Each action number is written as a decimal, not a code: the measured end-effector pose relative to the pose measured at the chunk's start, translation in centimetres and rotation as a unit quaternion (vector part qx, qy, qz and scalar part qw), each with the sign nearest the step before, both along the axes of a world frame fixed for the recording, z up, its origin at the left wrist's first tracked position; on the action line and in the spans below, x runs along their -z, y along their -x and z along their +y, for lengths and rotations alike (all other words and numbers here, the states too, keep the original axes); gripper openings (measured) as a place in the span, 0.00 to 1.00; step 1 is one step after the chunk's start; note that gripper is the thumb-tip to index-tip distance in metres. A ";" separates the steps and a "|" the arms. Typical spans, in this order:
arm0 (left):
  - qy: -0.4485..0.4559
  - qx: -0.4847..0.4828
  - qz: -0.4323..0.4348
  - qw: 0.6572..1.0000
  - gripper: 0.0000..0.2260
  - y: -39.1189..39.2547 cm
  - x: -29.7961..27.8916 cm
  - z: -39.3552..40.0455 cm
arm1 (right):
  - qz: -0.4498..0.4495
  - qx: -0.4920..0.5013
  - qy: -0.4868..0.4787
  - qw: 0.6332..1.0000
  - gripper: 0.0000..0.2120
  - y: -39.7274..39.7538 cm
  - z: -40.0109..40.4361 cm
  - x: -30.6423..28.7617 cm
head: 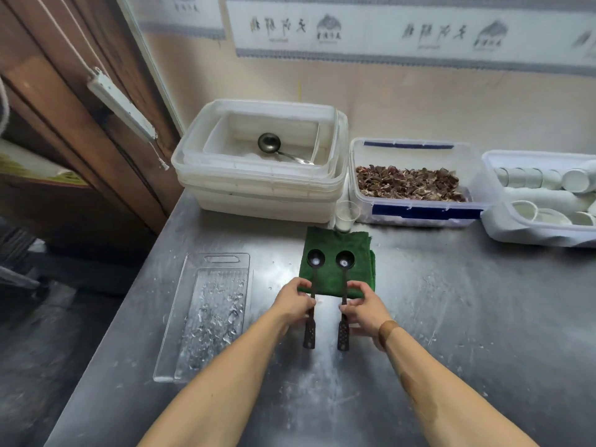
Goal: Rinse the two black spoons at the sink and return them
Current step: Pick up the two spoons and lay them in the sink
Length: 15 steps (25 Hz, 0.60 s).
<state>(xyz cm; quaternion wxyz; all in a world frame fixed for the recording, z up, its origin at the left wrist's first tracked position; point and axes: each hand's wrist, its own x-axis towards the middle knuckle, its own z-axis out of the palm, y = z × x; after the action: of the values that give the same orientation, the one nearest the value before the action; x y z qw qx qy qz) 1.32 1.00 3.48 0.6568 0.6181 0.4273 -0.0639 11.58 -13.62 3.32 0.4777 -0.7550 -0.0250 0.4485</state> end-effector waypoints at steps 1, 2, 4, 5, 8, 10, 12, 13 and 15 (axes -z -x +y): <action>0.003 -0.016 -0.008 1.000 0.14 0.8 -0.7 -0.3 | 0.005 -0.015 -0.015 1.000 0.22 0.4 -0.2 -0.7; 0.010 -0.031 -0.015 0.999 0.14 1.5 -1.2 -0.5 | 0.010 -0.031 -0.029 0.999 0.22 0.7 -0.3 -1.4; 0.014 -0.057 -0.025 0.998 0.13 3.1 -2.2 -0.9 | 0.016 -0.056 -0.053 0.997 0.23 1.3 -0.6 -2.6; 0.011 -0.069 -0.028 0.997 0.13 3.8 -2.6 -1.0 | 0.017 -0.065 -0.063 0.996 0.23 1.5 -0.7 -3.1; -0.002 -0.120 -0.043 0.992 0.12 6.1 -3.9 -2.0 | 0.023 -0.104 -0.092 0.990 0.24 2.6 -1.2 -4.5; -0.015 -0.151 -0.053 0.987 0.11 7.6 -4.8 -2.6 | 0.031 -0.126 -0.107 0.986 0.23 3.4 -1.3 -5.3; -0.023 -0.191 -0.067 0.979 0.11 9.5 -5.6 -3.3 | 0.040 -0.151 -0.117 0.981 0.22 4.4 -1.0 -6.1; -0.025 -0.210 -0.075 0.974 0.11 10.4 -6.0 -3.5 | 0.046 -0.162 -0.122 0.978 0.21 5.0 -0.7 -6.4; -0.024 -0.243 -0.089 0.966 0.11 12.3 -6.5 -3.9 | 0.057 -0.187 -0.130 0.972 0.20 6.3 0.0 -6.9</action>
<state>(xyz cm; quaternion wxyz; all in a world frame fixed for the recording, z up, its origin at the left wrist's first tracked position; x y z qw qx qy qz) -11.03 -2.90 9.98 0.6730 0.5142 0.5060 0.1631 5.26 -13.63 10.23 0.4799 -0.6417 -0.1960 0.5653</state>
